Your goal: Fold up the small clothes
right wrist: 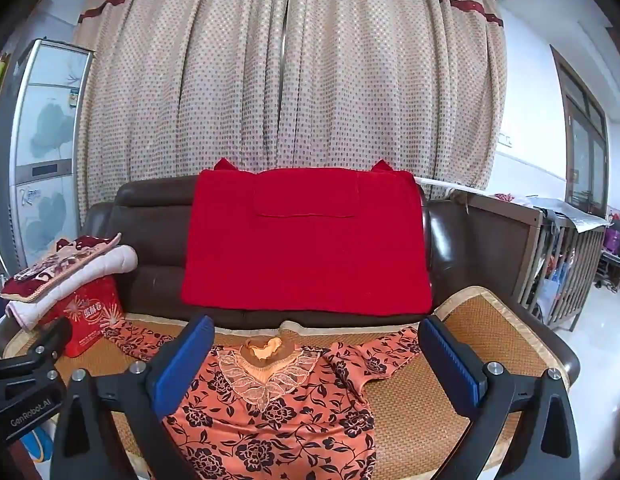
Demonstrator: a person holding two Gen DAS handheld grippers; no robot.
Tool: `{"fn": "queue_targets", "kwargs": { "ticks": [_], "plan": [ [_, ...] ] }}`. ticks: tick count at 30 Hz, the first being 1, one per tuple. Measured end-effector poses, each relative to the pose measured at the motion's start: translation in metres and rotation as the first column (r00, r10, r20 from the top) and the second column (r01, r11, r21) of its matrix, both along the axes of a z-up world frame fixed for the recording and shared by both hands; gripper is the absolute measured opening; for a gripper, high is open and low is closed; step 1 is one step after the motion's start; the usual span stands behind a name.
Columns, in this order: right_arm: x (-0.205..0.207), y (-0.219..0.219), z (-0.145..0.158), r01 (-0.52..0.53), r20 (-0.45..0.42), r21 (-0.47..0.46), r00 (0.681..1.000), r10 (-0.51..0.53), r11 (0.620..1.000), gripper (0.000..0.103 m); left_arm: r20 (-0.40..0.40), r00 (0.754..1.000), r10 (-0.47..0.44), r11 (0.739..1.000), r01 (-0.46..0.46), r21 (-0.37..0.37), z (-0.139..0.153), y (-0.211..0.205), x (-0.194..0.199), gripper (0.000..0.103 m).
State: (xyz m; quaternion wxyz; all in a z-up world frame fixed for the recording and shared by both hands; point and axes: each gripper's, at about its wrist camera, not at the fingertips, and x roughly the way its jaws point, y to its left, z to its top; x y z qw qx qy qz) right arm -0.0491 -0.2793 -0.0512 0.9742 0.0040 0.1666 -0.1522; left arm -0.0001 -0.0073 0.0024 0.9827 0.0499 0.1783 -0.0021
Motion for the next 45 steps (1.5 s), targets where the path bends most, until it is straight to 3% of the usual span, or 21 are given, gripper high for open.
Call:
{"fn": "queue_targets", "kwargs": {
  "ticks": [23,27,45],
  "plan": [
    [0.003,-0.004,0.007,-0.008,0.004,0.009,1.0,0.008,1.0,0.103,-0.002,1.0,0.016,0.999,-0.016,0.029,-0.002,0.004,0.006,0.103],
    [0.003,-0.003,0.008,-0.013,0.005,0.011,1.0,0.013,1.0,0.103,0.024,0.999,0.021,1.0,-0.021,-0.001,-0.002,0.007,0.004,0.103],
    [0.0,-0.001,0.012,-0.025,0.012,0.019,1.0,0.025,0.999,0.103,0.076,0.997,0.032,0.999,-0.034,0.023,0.0,0.008,0.002,0.103]
  ]
}}
